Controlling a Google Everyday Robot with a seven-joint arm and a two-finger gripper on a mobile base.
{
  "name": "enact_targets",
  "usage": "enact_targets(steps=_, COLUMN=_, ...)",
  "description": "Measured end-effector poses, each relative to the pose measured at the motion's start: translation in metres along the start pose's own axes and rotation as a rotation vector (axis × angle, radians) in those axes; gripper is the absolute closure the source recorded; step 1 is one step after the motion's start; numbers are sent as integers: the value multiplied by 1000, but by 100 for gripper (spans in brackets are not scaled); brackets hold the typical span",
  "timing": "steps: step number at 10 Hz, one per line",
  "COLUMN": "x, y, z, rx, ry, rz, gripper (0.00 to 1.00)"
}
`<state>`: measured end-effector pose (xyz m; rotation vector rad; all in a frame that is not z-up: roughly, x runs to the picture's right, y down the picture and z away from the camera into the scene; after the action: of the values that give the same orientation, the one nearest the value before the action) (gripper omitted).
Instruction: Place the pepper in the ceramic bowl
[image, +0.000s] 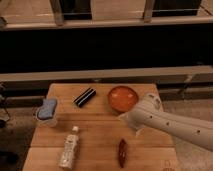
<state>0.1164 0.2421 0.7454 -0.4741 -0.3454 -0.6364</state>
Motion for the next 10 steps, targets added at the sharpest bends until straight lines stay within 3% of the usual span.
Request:
enact_targets(steps=4, x=-6, y=3, z=3, rx=-32, ry=12, rz=-59, gripper=20)
enact_targets(steps=10, x=-39, y=46, z=14, rx=-81, ry=-9, rz=-171, gripper=20)
